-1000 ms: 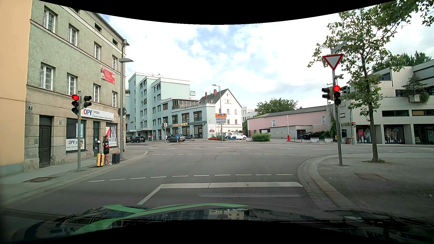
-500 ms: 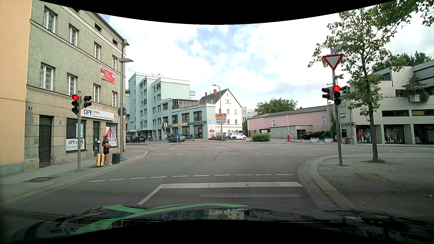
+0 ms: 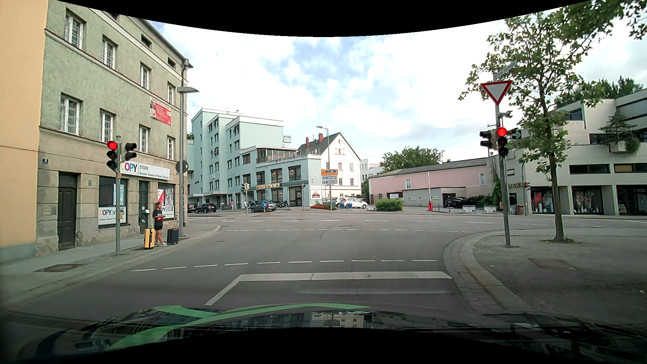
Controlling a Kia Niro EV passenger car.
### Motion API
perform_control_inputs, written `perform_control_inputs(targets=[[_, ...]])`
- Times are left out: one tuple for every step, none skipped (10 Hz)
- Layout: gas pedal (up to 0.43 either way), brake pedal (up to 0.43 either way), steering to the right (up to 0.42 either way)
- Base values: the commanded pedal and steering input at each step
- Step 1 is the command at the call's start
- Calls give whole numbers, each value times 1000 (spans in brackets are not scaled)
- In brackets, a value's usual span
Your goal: Follow the waypoints while adhering to traffic rules and regulations
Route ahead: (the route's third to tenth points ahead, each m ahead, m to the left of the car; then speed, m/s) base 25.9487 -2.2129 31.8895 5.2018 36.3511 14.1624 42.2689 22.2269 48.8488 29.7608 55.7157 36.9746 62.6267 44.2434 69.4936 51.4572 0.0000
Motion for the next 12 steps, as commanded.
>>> perform_control_inputs(targets=[[0,463,6],[0,463,6],[0,463,5],[0,463,6],[0,463,6],[0,463,6],[0,463,6],[0,463,5],[0,463,6],[0,463,6],[0,463,6],[0,463,6]])
